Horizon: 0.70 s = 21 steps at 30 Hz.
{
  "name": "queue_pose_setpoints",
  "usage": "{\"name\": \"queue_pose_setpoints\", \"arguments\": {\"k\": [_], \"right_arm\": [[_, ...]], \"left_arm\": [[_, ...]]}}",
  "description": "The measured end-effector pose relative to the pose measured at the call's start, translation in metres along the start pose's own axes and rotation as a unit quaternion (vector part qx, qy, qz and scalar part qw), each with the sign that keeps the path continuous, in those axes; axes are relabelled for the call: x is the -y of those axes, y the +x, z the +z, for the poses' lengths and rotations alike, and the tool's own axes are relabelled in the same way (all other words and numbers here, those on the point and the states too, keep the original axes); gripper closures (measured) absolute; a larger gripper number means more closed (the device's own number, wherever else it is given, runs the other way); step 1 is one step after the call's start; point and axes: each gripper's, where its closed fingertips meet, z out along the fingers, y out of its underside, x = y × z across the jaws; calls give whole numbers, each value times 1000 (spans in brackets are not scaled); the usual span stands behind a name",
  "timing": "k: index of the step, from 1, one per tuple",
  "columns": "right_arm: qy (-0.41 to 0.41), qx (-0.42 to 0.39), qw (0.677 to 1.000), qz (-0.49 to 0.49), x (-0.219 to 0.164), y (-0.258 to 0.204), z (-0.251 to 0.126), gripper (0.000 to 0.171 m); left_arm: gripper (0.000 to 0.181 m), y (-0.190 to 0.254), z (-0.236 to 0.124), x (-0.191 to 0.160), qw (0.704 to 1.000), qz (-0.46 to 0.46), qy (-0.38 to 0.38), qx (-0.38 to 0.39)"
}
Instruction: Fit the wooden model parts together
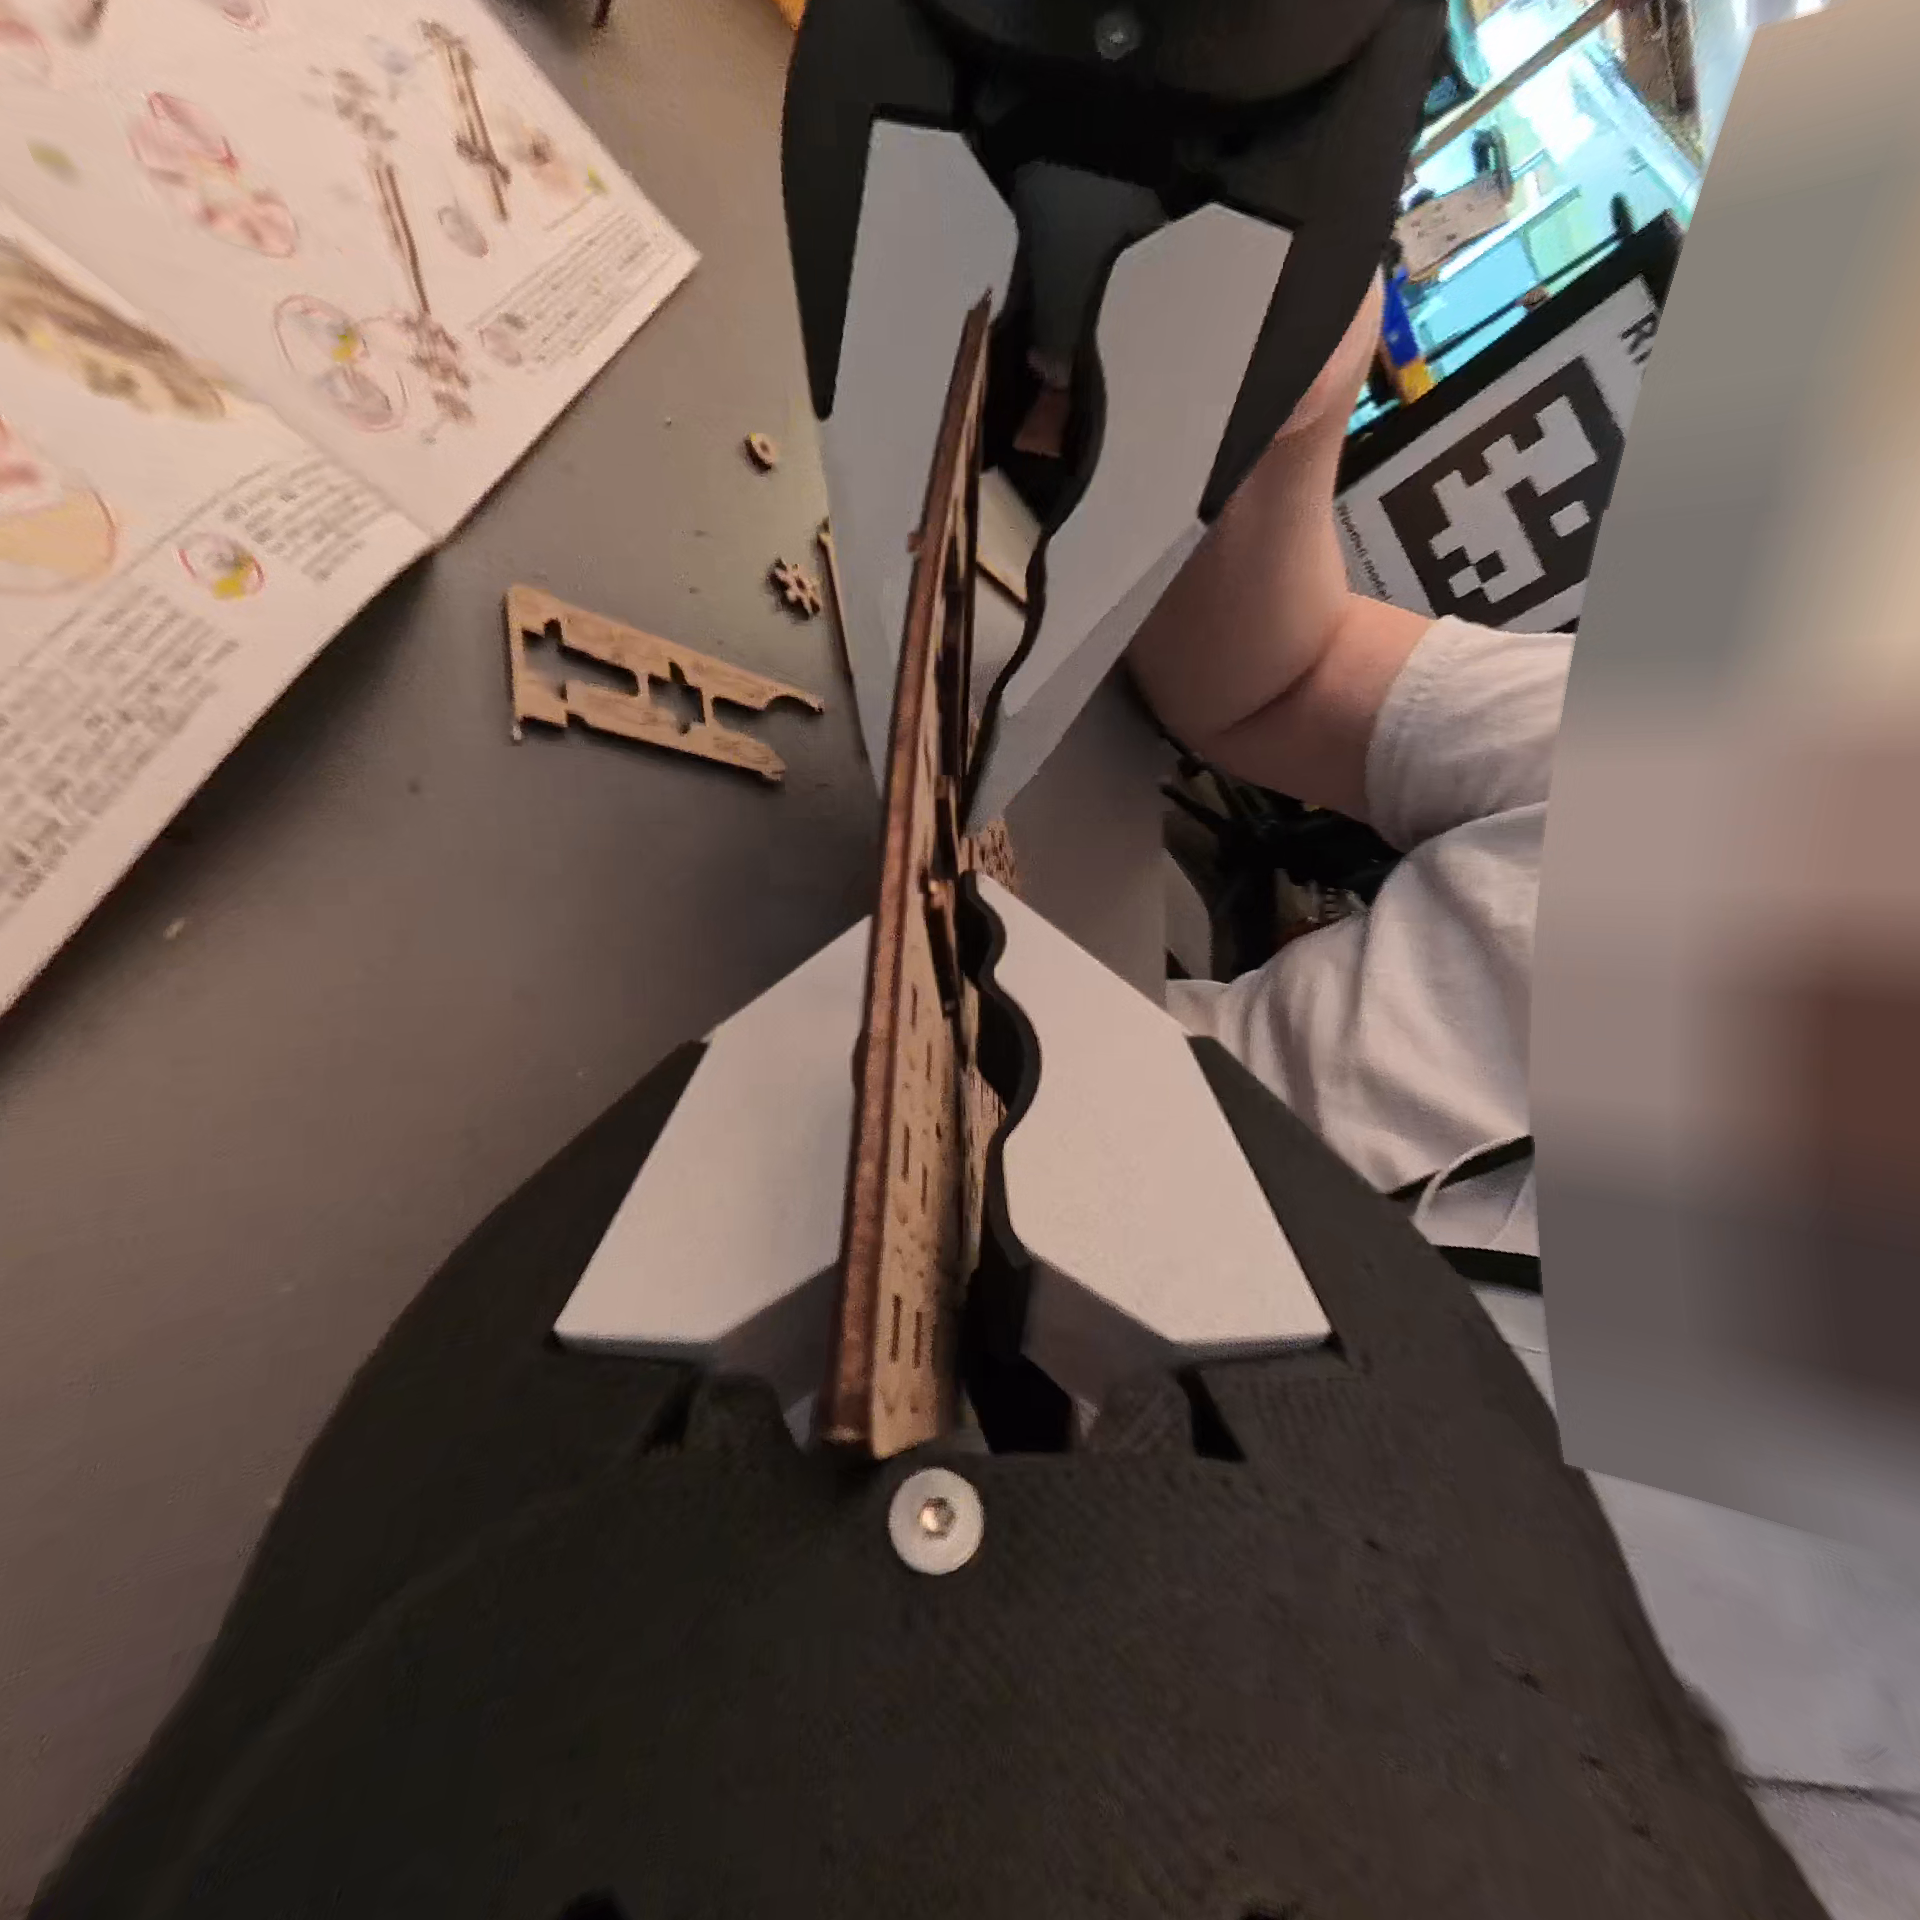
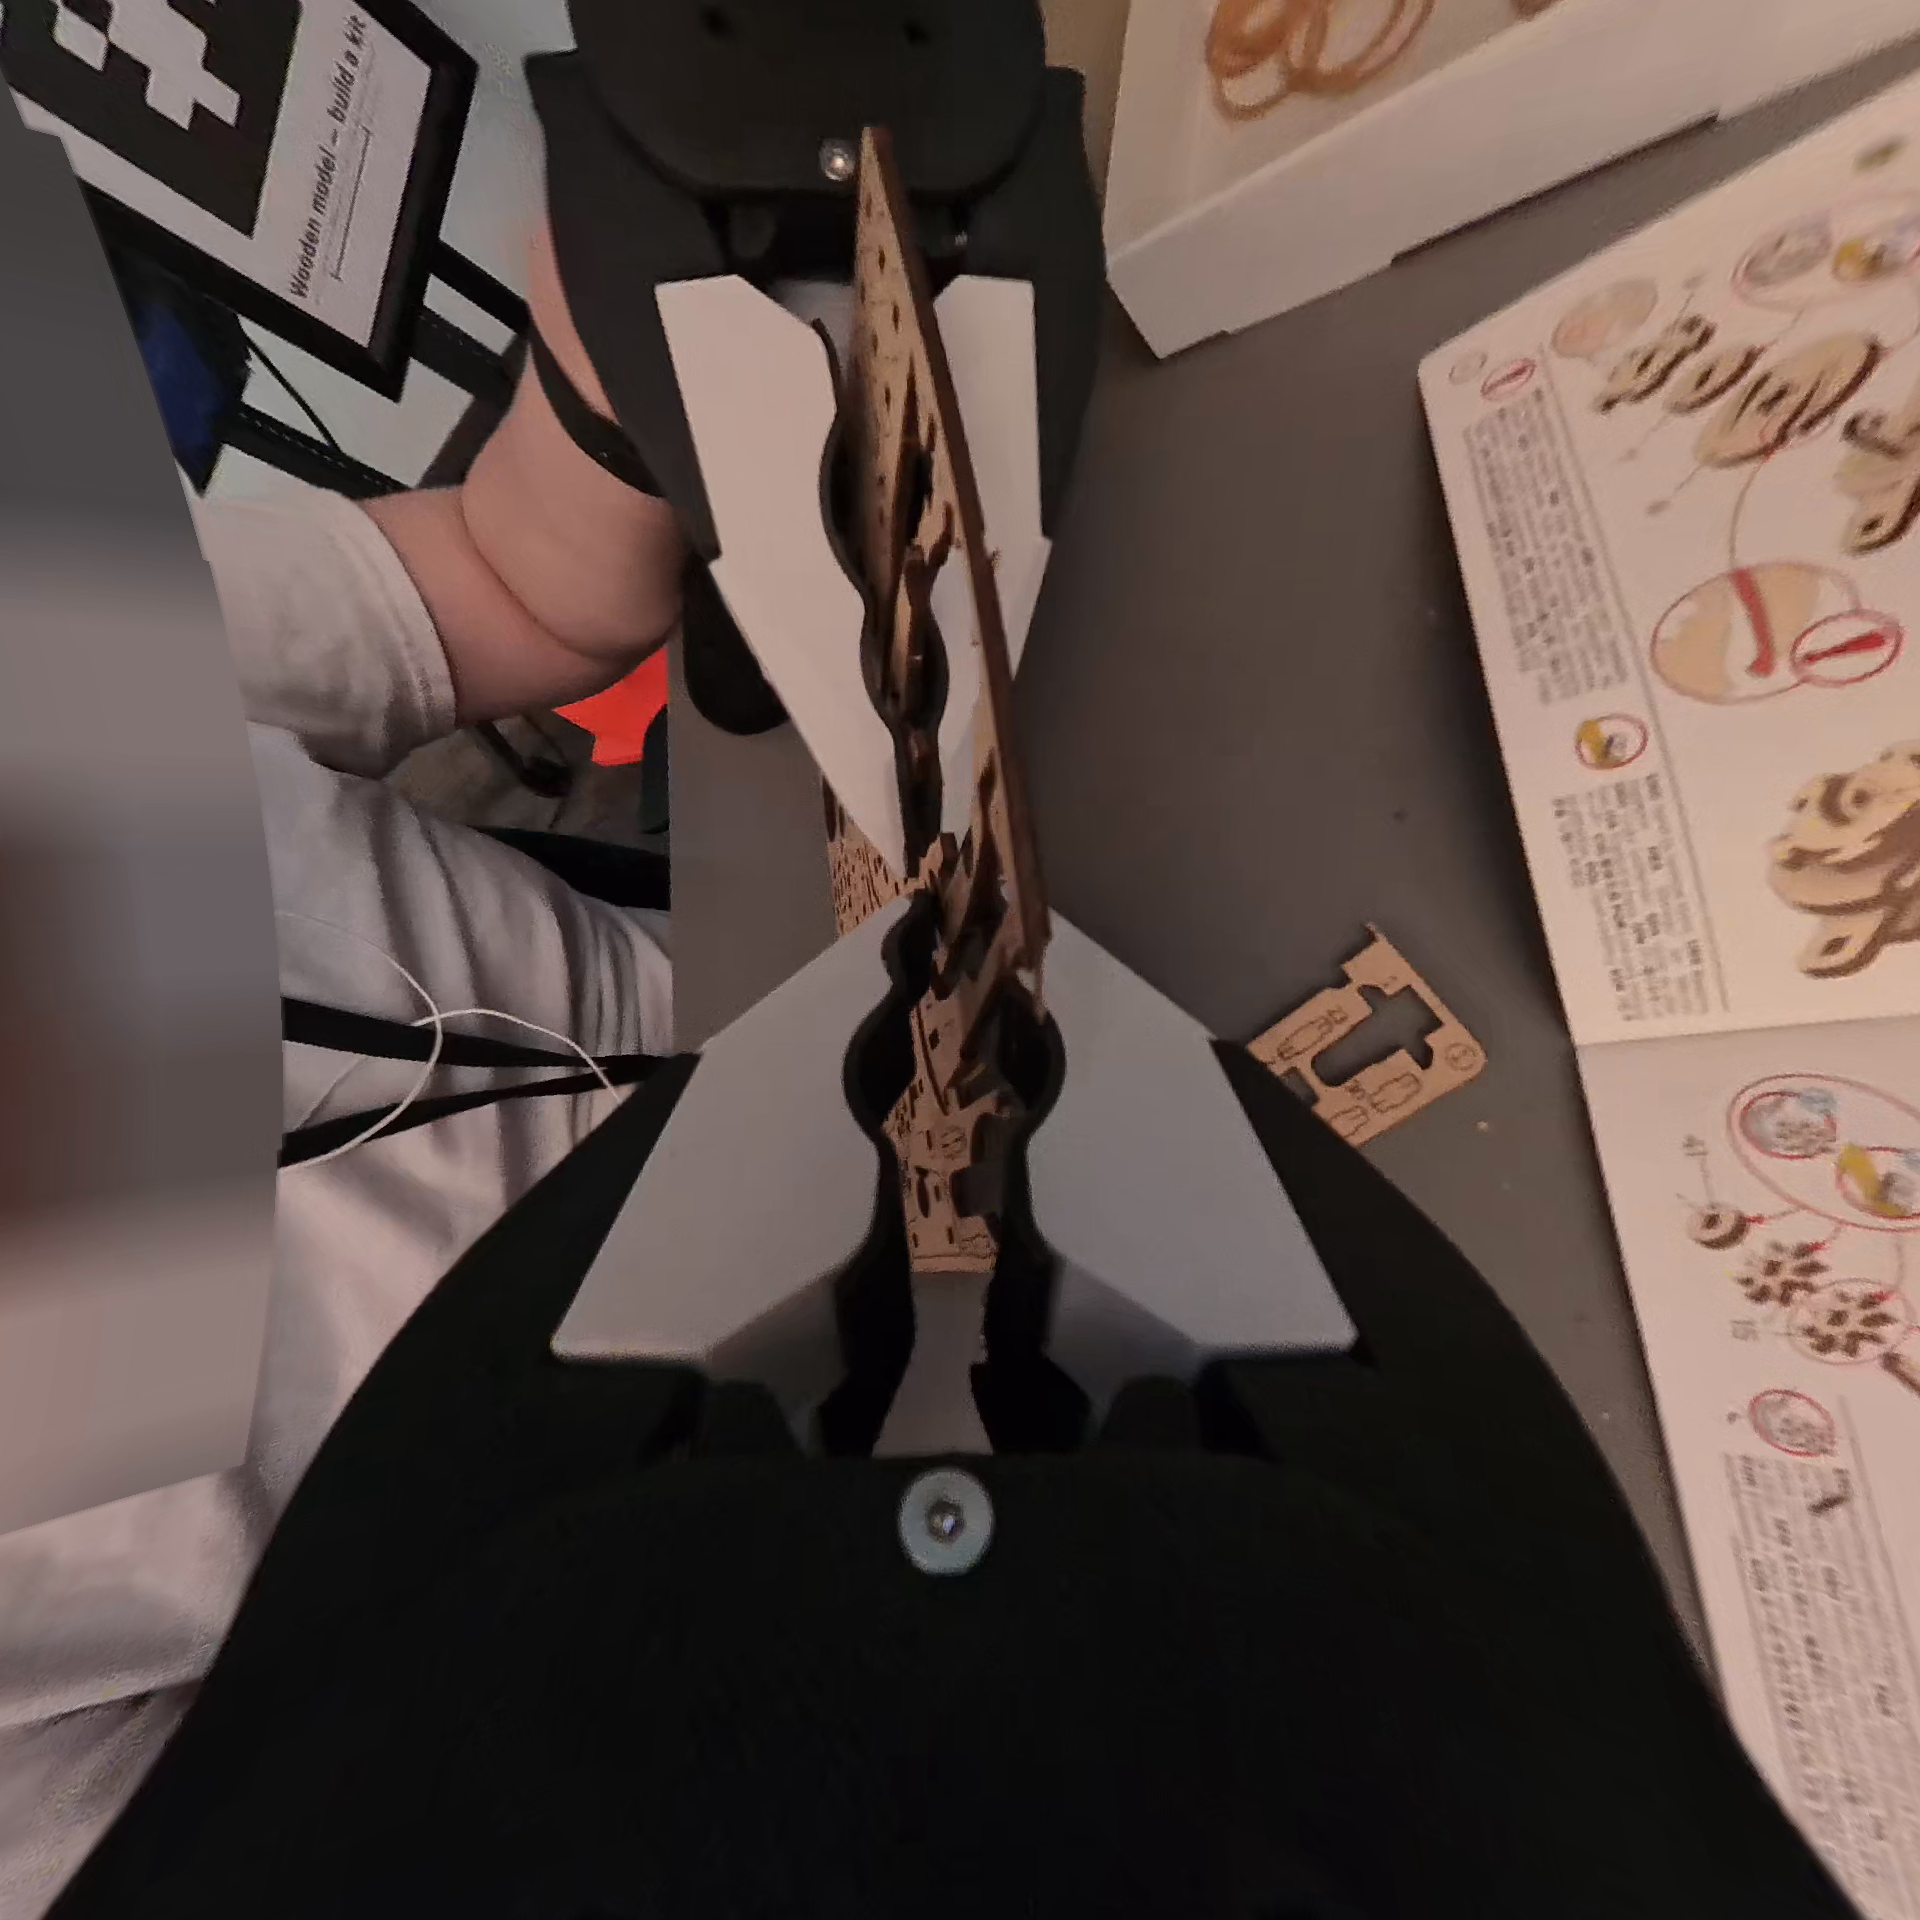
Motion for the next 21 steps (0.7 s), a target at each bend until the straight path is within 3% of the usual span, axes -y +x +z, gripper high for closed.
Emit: {"name": "queue_pose_setpoints", "arguments": {"k": [3,9,21], "right_arm": [[3,-14,1000,-28,2,2,-1,161],[29,41,999,14,6,-3,-2,164],[11,16,1000,10,0,2,0,163]], "left_arm": [[179,0,-2,3,1000,-6,6,-13],[180,0,-2,1,1000,8,-3,-4],[180,-3,0,1,1000,5,-5,0]]}}
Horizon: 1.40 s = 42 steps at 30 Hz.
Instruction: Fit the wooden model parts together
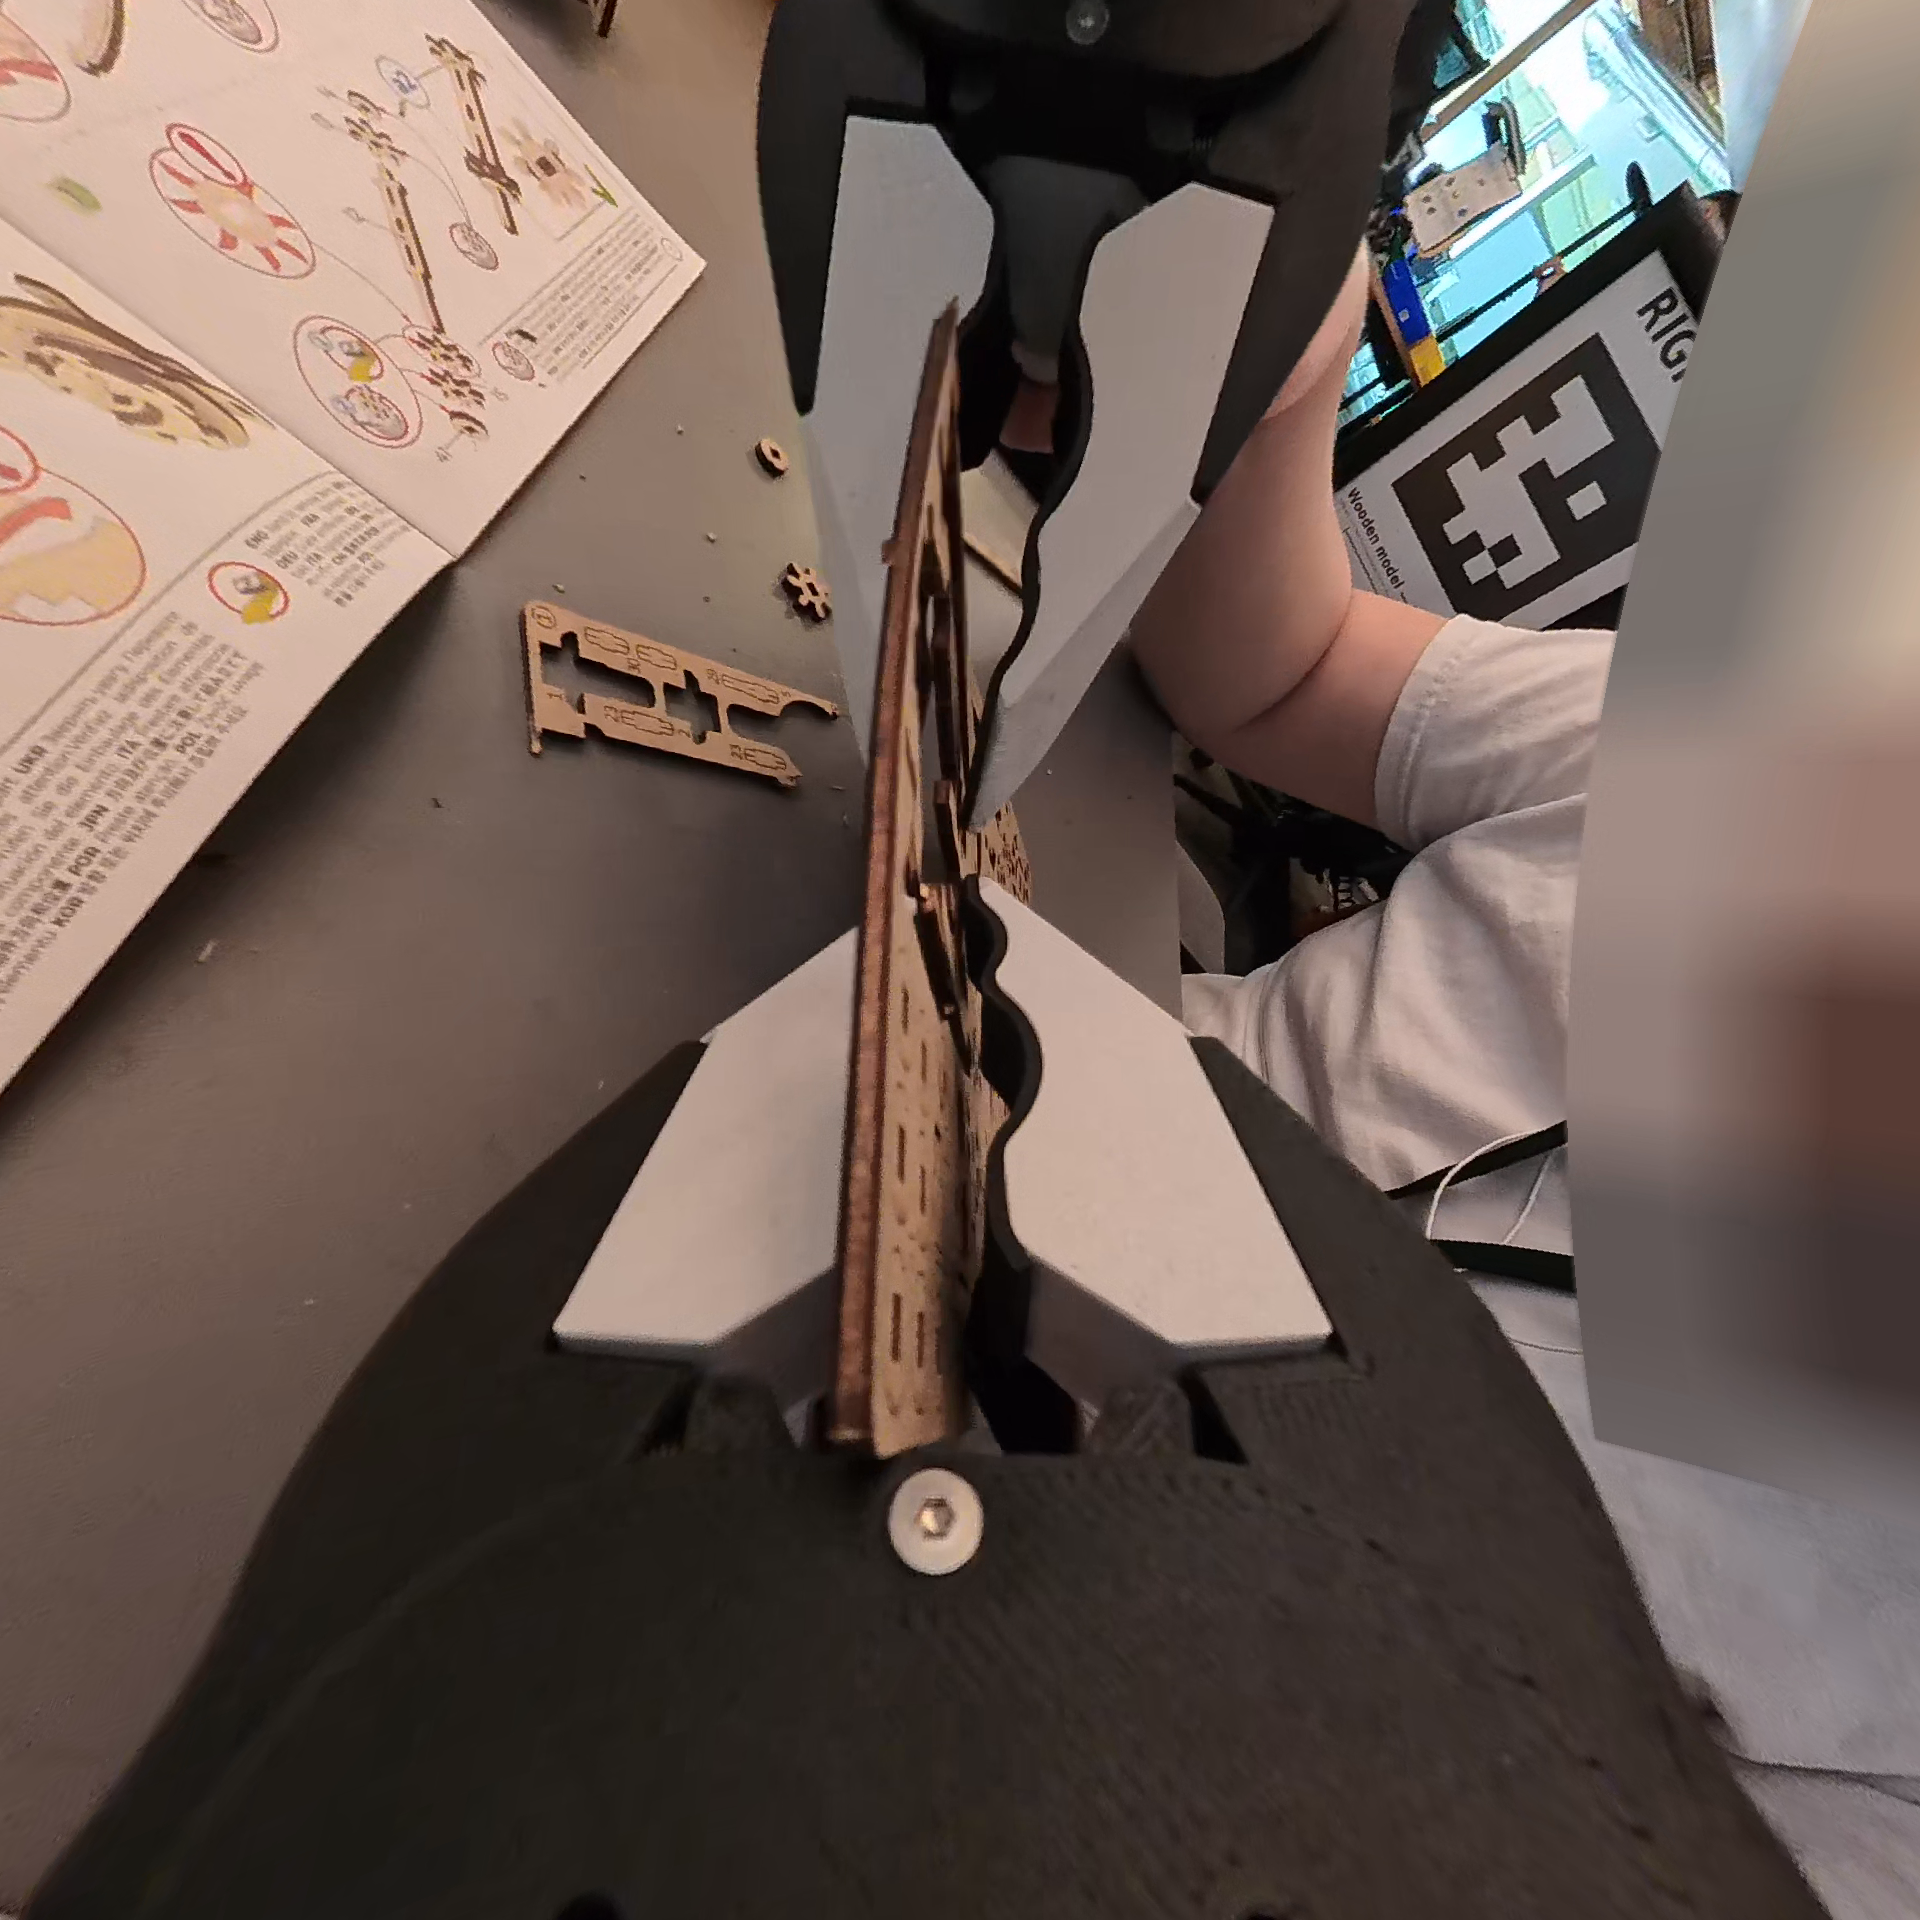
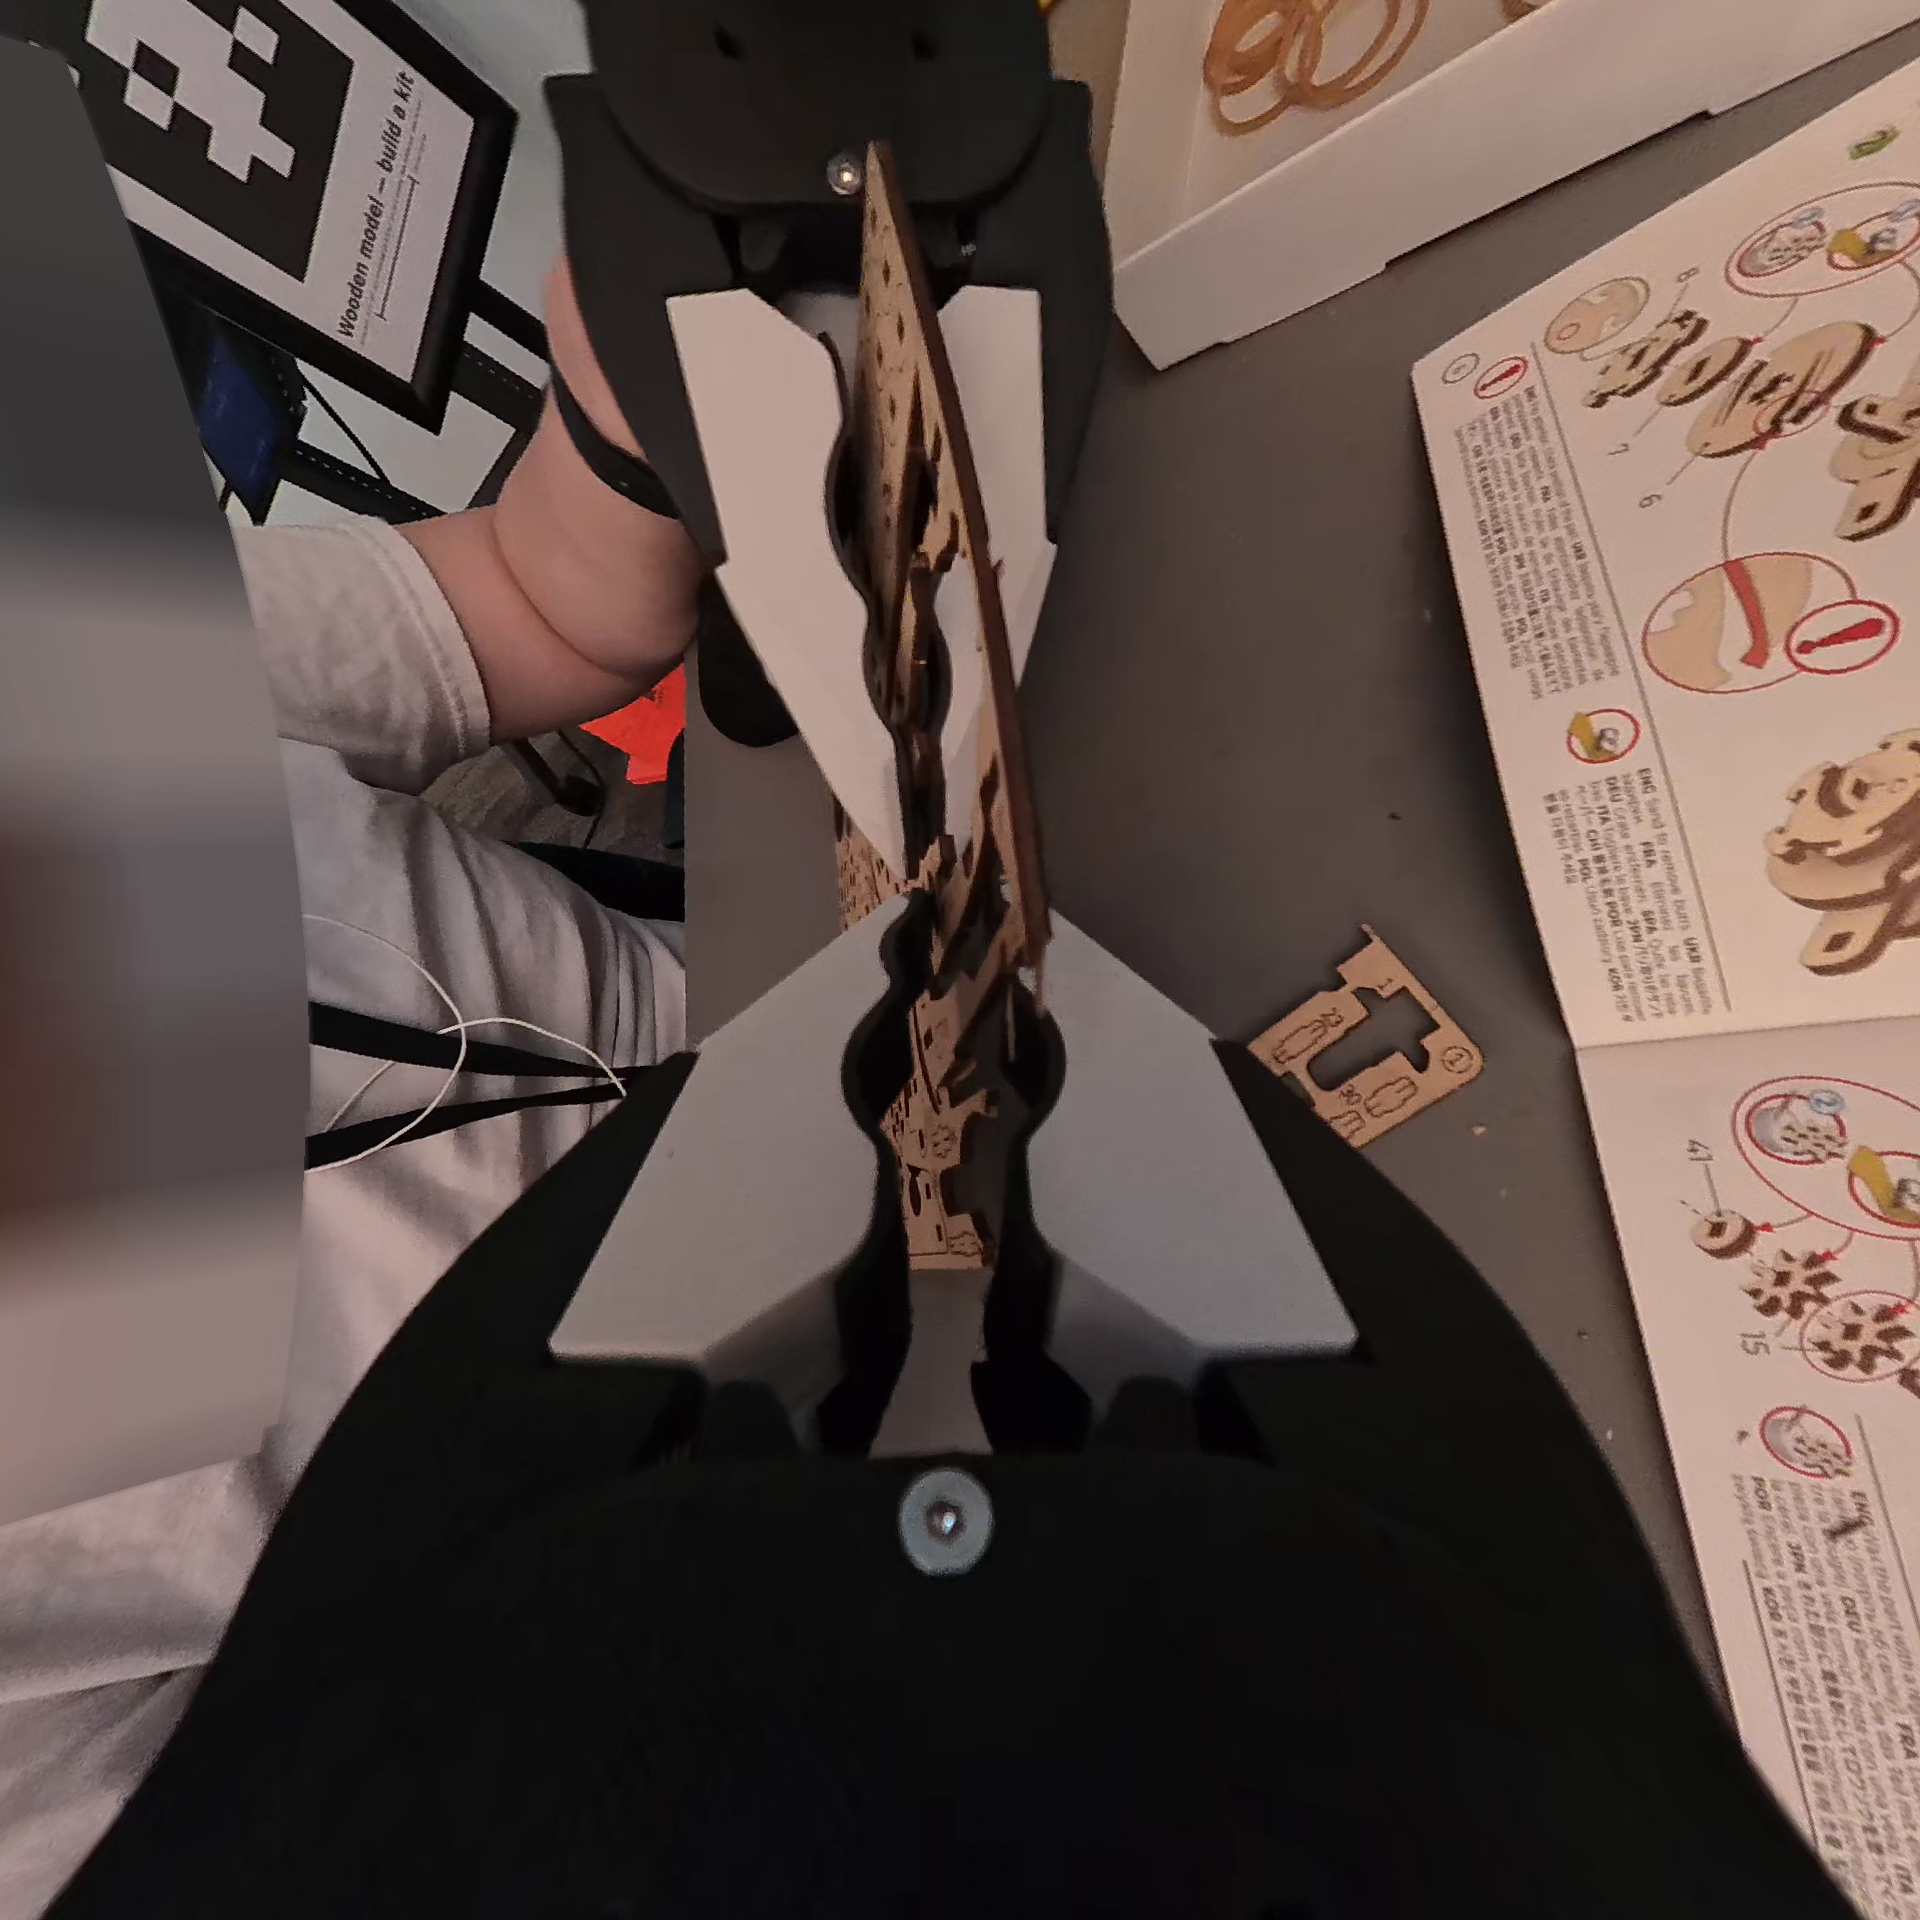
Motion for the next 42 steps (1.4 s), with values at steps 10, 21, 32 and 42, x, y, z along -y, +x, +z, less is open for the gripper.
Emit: {"name": "queue_pose_setpoints", "arguments": {"k": [10,21,32,42], "right_arm": [[-5,-22,1000,-11,-1,4,1,161],[-5,-51,999,-17,1,9,2,161],[13,11,1000,-14,3,2,-2,160],[6,31,999,-17,0,-5,-3,168]], "left_arm": [[180,0,0,3,1000,1,12,14],[181,-5,-1,4,999,8,14,44],[180,0,-2,8,1000,15,19,-1],[179,3,-2,8,999,34,21,1]]}}
